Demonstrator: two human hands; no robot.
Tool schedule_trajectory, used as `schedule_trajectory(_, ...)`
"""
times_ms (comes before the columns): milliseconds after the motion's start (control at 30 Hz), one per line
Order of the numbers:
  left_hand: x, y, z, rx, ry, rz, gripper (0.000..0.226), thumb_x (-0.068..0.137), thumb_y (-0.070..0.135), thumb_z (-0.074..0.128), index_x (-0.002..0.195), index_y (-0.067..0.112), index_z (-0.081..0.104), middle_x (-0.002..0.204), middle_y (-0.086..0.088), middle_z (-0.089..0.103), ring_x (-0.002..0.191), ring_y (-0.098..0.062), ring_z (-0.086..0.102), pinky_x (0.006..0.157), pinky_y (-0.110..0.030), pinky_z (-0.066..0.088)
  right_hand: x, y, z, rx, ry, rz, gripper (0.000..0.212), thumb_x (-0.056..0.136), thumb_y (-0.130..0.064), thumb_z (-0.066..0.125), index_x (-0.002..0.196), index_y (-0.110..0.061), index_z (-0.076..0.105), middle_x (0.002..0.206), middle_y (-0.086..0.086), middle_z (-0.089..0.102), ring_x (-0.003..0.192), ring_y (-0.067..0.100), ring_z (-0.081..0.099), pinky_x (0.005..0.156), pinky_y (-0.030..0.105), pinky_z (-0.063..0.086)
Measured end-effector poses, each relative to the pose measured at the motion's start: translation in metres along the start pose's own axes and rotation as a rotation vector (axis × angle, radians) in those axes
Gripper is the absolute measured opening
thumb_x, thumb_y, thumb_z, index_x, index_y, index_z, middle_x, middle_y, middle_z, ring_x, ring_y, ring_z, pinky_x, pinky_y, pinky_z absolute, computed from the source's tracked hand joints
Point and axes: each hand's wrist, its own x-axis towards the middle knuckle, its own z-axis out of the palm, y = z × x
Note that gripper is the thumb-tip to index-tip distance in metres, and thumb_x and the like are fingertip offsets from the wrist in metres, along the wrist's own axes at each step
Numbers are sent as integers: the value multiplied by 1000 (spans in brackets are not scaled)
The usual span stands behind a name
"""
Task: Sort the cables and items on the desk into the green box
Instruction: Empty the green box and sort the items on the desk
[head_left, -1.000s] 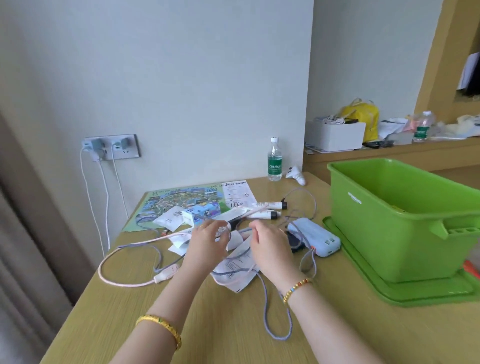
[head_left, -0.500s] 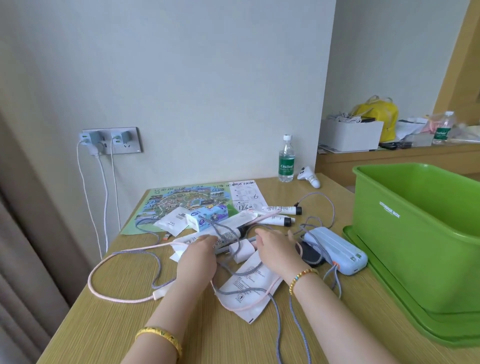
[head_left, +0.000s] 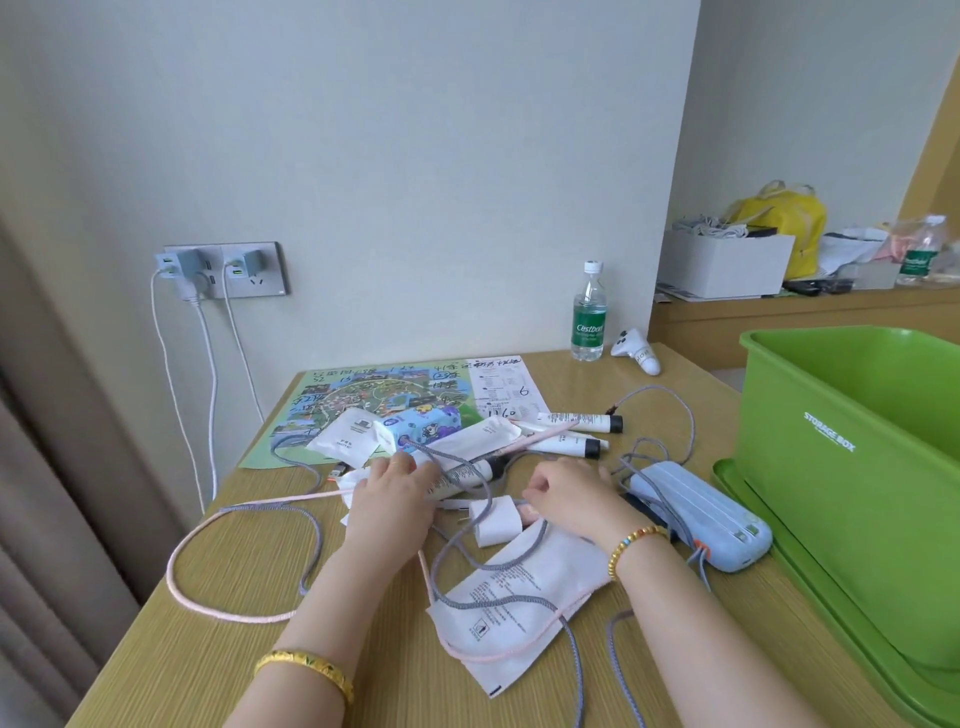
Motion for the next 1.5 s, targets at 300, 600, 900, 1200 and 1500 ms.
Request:
schedule_trajectory(300,2,0,4,49,-17,13,36,94,43,40,122,25,54,127,1,47,121,-23,37,95,-34,32,-6,-3,-10,-101,-154,-8,19,90,-45,48,93,-29,58,122,1,57,127,24,37,113,52,9)
schedule_trajectory(600,3,-5,-22,-831,48,-250,33,90,36,55,76,7,62,65,0,61,55,-18,59,51,-25,32,-10,-4,-10,1,-79,-21,23,90,-46,48,87,-24,48,82,-5,56,82,16,49,96,39,29)
schedule_trajectory(900,2,-27,-48,-1336,307,-456,17,96,25,47,93,18,62,83,-9,70,56,-12,70,49,-20,56,-13,-5,-31,193,31,-61,12,91,-20,51,95,-19,62,97,-1,62,87,17,58,74,30,48)
schedule_trajectory(1200,-33,28,-89,-1517,678,-162,21,97,25,48,96,27,68,86,8,70,76,-9,72,66,-15,55,-60,-28,-68,272,539,-92,21,89,-36,54,85,-16,58,68,-1,55,64,21,51,50,28,32)
schedule_trajectory(1500,-51,150,-130,-1442,470,166,26,95,27,51,114,21,67,90,15,70,86,-5,69,84,-28,55,-143,17,-156,279,999,-158,23,93,-15,47,102,-9,68,97,11,54,94,29,53,77,30,37)
